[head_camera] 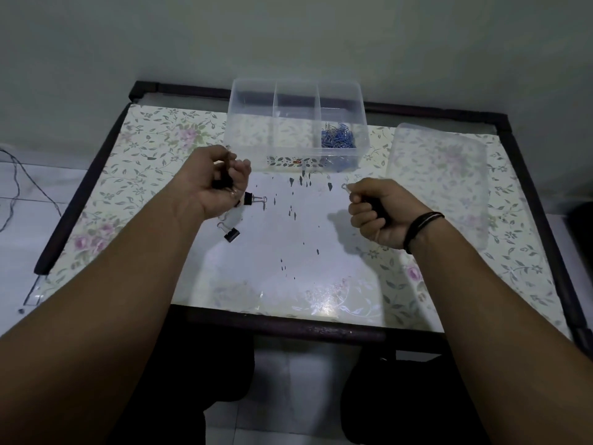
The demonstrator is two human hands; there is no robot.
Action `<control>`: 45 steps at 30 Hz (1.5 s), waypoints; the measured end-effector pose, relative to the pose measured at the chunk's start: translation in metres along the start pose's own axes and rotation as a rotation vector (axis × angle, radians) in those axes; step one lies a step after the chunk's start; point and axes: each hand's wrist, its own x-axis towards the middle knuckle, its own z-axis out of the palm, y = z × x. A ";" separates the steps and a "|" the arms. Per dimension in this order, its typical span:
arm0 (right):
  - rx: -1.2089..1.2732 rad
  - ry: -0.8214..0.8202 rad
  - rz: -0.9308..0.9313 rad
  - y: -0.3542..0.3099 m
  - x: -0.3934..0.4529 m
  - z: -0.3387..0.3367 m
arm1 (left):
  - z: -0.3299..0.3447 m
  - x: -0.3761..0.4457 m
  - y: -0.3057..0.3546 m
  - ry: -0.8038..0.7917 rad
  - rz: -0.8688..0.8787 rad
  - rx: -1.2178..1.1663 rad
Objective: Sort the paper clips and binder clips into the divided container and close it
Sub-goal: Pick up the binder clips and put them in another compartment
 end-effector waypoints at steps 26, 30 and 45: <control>-0.577 0.540 -0.330 -0.021 -0.007 -0.034 | -0.051 0.006 -0.015 0.134 0.357 2.181; -0.878 0.706 -0.420 -0.022 -0.006 -0.045 | -0.047 0.011 -0.017 0.079 0.320 2.102; -1.507 0.692 -0.368 -0.002 0.051 -0.013 | -0.025 0.018 -0.031 0.177 0.393 2.149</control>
